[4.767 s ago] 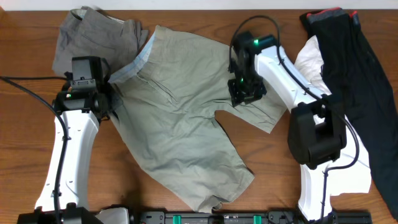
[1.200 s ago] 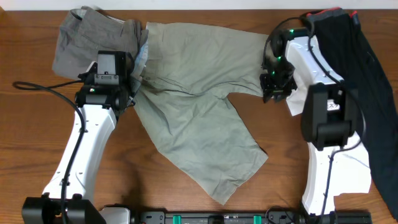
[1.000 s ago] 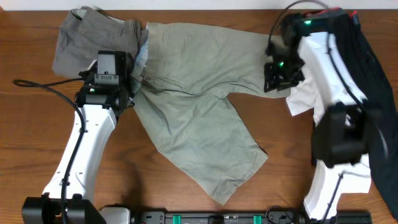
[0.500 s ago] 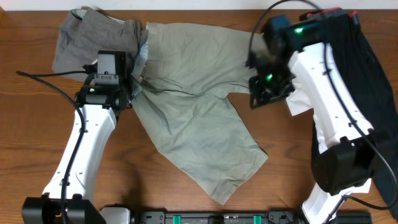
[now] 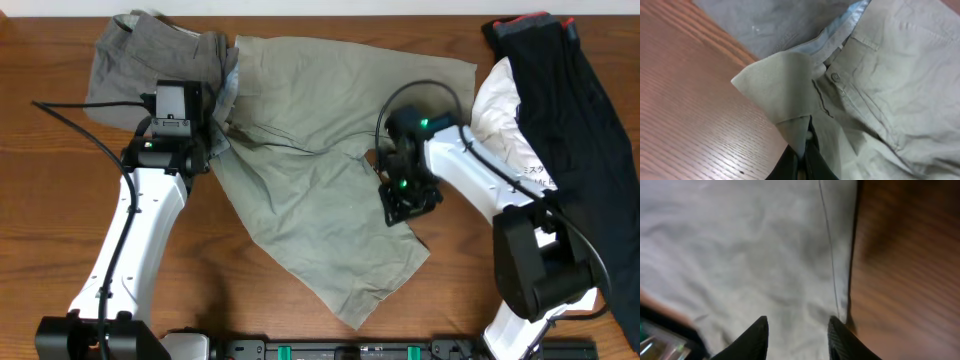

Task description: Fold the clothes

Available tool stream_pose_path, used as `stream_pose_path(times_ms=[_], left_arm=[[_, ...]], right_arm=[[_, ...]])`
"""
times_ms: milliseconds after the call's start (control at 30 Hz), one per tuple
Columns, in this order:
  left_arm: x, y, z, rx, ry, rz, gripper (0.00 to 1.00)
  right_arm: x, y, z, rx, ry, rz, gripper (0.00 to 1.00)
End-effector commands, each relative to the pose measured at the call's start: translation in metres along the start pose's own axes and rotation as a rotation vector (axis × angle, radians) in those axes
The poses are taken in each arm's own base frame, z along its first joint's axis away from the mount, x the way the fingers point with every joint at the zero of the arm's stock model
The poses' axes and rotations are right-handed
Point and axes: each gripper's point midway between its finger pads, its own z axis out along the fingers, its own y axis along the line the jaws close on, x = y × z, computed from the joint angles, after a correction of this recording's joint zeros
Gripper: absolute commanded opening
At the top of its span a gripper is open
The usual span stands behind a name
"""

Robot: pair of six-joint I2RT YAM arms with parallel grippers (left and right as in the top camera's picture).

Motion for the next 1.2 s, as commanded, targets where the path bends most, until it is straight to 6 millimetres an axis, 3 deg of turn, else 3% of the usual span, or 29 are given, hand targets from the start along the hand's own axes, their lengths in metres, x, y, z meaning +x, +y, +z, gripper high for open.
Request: stream_pose_path(times_ms=[0, 167, 233, 300, 500, 900, 1000, 1167], left_arm=[[-0.006, 0.001, 0.000, -0.019, -0.021, 0.092, 0.06], [-0.005, 0.002, 0.000, -0.019, -0.019, 0.099, 0.06], [-0.005, 0.002, 0.000, -0.019, -0.019, 0.098, 0.06], [-0.005, 0.002, 0.000, -0.019, -0.019, 0.099, 0.06], [-0.002, 0.004, -0.001, -0.027, -0.005, 0.101, 0.06], [0.038, 0.030, -0.007, -0.121, 0.164, 0.116, 0.06], [0.051, 0.036, -0.011, -0.144, 0.220, 0.097, 0.06], [0.077, 0.031, -0.017, -0.094, 0.342, 0.083, 0.06]], right_arm=[[0.008, 0.002, 0.011, 0.015, -0.009, -0.002, 0.40], [0.011, -0.009, 0.034, 0.072, -0.027, 0.023, 0.39], [0.013, -0.011, 0.042, 0.071, -0.031, 0.041, 0.25], [0.015, -0.013, 0.050, 0.071, -0.038, 0.058, 0.01], [0.020, -0.040, 0.062, 0.169, -0.068, 0.198, 0.01], [0.009, -0.106, 0.044, 0.143, -0.152, 0.388, 0.01], [0.000, -0.119, 0.036, 0.137, -0.198, 0.414, 0.01], [-0.034, -0.137, 0.012, 0.119, -0.336, 0.415, 0.01]])
